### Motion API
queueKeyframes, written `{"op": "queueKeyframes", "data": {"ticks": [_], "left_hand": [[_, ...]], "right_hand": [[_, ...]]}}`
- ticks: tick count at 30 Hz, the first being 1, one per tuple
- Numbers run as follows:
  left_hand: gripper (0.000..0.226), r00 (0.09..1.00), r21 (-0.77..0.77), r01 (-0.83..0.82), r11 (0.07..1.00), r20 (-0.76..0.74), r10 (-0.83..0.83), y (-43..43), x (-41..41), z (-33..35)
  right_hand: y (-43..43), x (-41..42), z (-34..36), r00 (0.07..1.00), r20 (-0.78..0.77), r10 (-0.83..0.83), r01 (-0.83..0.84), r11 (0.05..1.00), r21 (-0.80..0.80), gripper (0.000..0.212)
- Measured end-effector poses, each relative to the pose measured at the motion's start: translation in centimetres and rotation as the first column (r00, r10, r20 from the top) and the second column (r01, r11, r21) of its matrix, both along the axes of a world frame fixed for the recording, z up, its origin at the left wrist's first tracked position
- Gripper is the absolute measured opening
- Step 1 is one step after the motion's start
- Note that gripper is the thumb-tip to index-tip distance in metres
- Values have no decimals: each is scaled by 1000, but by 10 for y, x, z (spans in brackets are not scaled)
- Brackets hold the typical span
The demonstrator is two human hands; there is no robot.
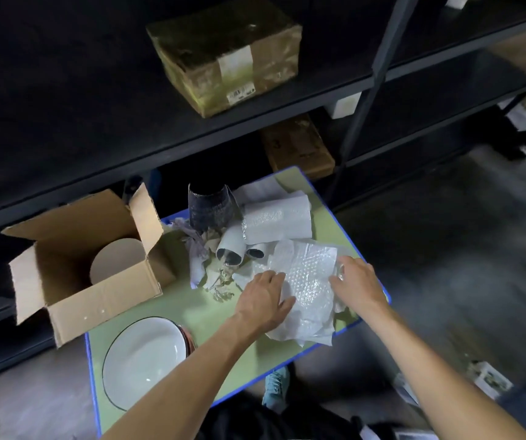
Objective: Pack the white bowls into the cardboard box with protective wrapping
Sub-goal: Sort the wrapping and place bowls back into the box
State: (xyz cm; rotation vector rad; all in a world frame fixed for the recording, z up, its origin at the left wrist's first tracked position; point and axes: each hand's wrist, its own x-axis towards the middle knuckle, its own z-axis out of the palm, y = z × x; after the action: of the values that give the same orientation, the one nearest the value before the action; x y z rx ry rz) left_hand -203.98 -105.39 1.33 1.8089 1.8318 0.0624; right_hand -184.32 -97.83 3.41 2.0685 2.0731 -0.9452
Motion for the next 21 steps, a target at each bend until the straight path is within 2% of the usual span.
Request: {"op": "queueKeyframes", "data": {"ticks": [4, 9, 11, 15, 21], "left_hand": [[65, 999, -27, -11, 1000, 36, 12, -1, -3, -3], [66, 997, -45, -31, 999, 76, 34, -3, -6, -3], [65, 994, -38, -40, 998, 95, 43, -5, -7, 1], [61, 983, 35, -130, 991, 136, 124, -7, -16, 16], [67, 935, 121, -303, 945, 229, 270, -4, -35, 48]], "right_hand": [[2, -6, -5, 996, -69, -64, 65, 998, 12, 25], [-1, -15, -1, 999, -49, -20, 25, 995, 97, 13], [-2, -17, 2, 999, -48, -26, 31, 994, 107, 16], [-1, -15, 22, 986, -153, -59, 76, 991, 108, 9], [1, -21, 63, 947, -314, 69, -5, 979, 202, 5]]}}
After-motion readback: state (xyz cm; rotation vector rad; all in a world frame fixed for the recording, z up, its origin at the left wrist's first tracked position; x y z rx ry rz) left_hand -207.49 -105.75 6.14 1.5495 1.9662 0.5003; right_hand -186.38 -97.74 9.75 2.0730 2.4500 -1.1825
